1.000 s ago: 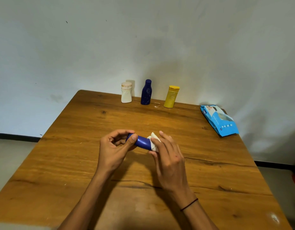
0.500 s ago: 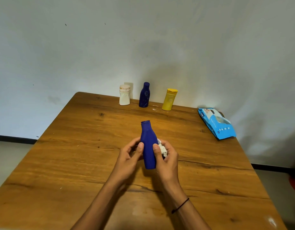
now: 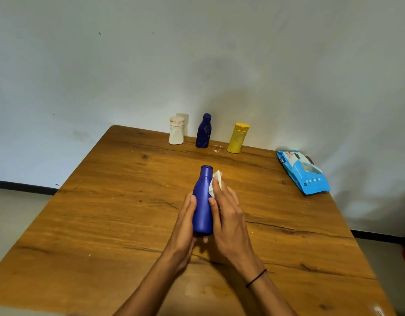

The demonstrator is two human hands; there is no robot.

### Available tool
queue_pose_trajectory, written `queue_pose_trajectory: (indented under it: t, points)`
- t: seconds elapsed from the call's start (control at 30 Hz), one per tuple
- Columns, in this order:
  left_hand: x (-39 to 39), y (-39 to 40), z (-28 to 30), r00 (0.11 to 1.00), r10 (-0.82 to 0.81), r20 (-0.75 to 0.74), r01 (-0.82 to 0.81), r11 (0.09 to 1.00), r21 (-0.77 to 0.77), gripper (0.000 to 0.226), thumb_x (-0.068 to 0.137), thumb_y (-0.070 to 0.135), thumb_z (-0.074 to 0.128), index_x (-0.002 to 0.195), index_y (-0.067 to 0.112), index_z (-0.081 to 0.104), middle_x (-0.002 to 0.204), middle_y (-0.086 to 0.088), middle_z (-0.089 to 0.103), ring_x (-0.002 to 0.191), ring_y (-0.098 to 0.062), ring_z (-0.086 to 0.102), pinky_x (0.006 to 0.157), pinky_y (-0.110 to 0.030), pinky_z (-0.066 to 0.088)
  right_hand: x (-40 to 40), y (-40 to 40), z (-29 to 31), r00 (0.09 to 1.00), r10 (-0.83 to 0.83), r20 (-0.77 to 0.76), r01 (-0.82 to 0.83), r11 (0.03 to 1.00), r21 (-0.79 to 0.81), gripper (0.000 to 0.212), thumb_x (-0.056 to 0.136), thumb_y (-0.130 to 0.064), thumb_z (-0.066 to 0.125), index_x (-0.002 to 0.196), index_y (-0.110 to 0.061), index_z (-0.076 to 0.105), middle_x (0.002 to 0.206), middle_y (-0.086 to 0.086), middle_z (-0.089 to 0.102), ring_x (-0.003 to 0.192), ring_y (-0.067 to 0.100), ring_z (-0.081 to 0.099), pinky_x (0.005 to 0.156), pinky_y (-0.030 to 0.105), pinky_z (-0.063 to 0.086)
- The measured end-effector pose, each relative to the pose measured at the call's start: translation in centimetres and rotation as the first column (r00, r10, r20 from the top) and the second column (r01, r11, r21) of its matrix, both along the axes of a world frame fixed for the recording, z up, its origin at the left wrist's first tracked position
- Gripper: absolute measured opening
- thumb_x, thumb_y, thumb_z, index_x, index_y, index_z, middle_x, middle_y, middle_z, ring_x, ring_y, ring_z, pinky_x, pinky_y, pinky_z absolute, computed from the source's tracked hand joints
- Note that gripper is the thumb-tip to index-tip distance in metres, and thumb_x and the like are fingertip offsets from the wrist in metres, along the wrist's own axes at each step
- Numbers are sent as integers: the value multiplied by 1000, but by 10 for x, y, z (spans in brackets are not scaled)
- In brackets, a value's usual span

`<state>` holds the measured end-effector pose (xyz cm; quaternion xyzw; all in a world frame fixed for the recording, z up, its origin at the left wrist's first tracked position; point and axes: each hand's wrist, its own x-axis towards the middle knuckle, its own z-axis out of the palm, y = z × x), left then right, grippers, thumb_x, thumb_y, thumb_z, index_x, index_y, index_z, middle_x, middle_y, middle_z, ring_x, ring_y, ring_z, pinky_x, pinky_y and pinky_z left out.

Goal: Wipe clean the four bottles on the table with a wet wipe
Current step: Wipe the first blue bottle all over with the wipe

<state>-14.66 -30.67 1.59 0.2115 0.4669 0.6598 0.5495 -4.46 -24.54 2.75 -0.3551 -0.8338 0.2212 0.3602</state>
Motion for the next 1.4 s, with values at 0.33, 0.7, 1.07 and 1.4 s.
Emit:
queue_pose_trajectory:
  t: [0.33,0.7,1.07,1.4]
  points:
    - [-19,-4,8,883,-227,411,232,972,40,62,104,54,42,142,7,54,87,-28,62,70,-34,65,54,-37,62,10,29,25,997,23,69,-40,964,263,46,94,-3,53,139,-6,65,130,11,63,116,20,51,94,17,42]
    - [-25,2,3,895,-110,432,104,994,37,57,94,52,53,116,5,78,92,-16,67,64,-21,66,47,-30,53,39,-7,6,925,295,241,-362,878,312,42,105,-10,47,143,0,58,142,13,53,116,25,52,98,31,48]
    - [-8,-3,-4,895,-217,389,245,969,-21,57,95,62,52,102,14,82,79,-19,61,58,-22,60,43,-24,48,19,26,26,978,149,-149,-119,974,195,29,94,4,70,119,-9,76,112,3,63,104,12,58,86,28,51]
    - [-20,9,-2,935,-89,343,106,994,-32,61,97,55,49,114,-2,63,75,-14,56,40,-15,53,30,-22,36,32,-8,9,925,372,-78,-365,927,91,25,92,3,74,112,-12,79,121,5,62,108,19,64,89,35,53]
